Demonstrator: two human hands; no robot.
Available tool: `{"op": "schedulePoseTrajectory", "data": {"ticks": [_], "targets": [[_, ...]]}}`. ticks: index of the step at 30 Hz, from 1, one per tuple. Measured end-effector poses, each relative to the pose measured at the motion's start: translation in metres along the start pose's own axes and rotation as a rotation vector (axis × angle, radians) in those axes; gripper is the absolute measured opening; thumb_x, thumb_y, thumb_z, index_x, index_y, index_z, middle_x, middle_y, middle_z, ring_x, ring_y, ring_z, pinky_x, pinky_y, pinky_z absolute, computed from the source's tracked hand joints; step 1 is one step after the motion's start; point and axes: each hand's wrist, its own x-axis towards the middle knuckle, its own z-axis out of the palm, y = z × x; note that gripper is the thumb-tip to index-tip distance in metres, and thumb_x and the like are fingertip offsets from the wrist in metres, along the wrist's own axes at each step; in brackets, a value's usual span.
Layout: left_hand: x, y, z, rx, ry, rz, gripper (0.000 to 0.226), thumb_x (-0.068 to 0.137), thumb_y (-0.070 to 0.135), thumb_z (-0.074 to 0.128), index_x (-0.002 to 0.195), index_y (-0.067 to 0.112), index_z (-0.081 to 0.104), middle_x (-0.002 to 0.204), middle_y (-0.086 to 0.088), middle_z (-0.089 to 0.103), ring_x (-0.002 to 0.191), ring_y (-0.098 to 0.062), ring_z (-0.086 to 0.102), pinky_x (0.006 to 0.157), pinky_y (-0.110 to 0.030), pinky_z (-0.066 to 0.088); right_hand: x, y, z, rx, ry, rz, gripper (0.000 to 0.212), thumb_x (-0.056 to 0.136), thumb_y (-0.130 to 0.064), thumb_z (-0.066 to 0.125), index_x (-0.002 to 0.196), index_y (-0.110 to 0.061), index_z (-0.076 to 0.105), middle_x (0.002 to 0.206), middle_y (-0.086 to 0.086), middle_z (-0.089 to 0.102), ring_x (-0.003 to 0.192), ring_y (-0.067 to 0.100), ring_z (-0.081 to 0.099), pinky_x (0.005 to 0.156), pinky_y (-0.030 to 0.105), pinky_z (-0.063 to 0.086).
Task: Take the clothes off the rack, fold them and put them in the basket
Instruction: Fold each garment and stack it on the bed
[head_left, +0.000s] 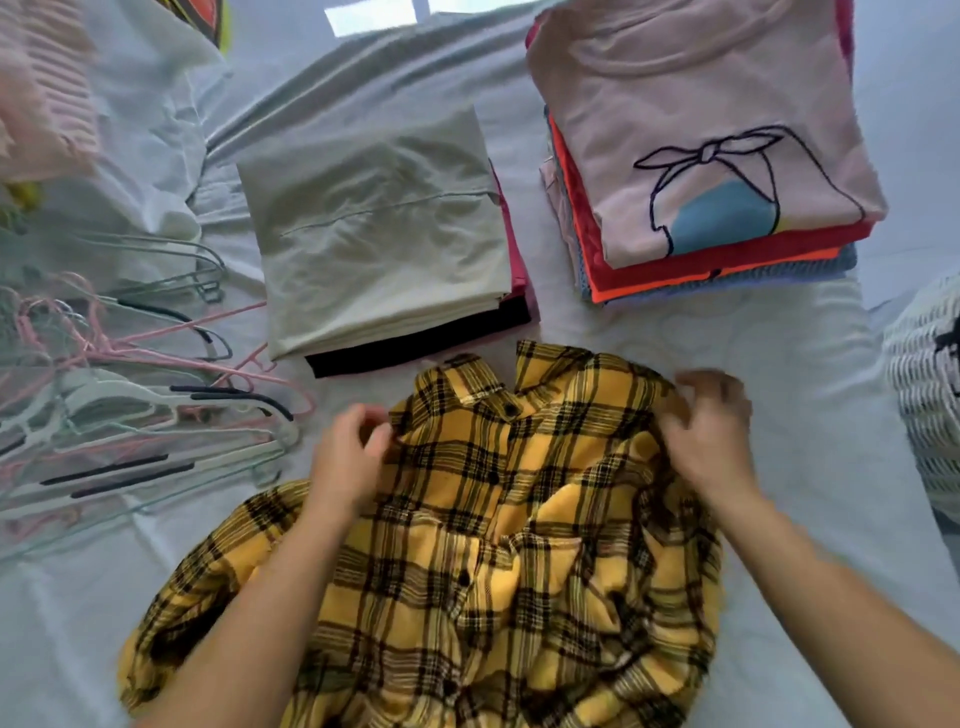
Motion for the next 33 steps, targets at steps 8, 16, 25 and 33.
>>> {"op": "schedulePoseTrajectory", "data": {"ticks": [8,16,25,33], "targets": [[0.032,0.001,0.015,0.480,-0.400,0.051,0.031,0.087,0.015,0.062,0.116,0.006,0.058,0.111,-0.011,0.062,0.105,-0.028,0.057,0.074,-0.023,0.037,0.035,0.007,-0.011,0.295,-0.741,0.512,0.082,0.048,-0.042,0.090,0.114,-0.002,0.060,0.114,0.015,0.064,0.103,0.032,0.060,0.092,0.047,0.049],[-0.039,0.007,-0.096,-0.069,-0.226,0.266,0.022,0.084,0.001,0.063,0.082,0.023,0.064,0.076,0.010,0.065,0.072,-0.002,0.058,0.067,-0.015,0.044,-0.029,0.008,-0.102,0.542,-0.784,0.140,0.090,0.023,-0.047,0.090,0.093,-0.002,0.058,0.080,0.009,0.064,0.075,0.019,0.060,0.064,0.028,0.048],[-0.190,0.019,-0.239,-0.112,-0.216,0.453,0.043,0.077,-0.006,0.063,0.081,0.035,0.075,0.086,0.012,0.069,0.081,0.003,0.062,0.072,-0.008,0.046,-0.137,-0.079,-0.199,0.517,-0.568,-0.114,0.065,0.034,-0.047,0.091,0.081,-0.010,0.067,0.070,0.002,0.068,0.066,0.017,0.063,0.058,0.018,0.052],[-0.326,0.019,-0.341,0.028,0.445,0.654,0.039,0.074,0.003,0.075,0.072,0.037,0.056,0.070,0.008,0.052,0.066,0.005,0.051,0.057,-0.003,0.033,-0.263,-0.178,-0.306,0.478,-0.040,-0.620,0.021,0.067,-0.023,0.078,0.066,-0.038,0.064,0.066,-0.015,0.062,0.056,-0.005,0.055,0.055,0.010,0.043]]}}
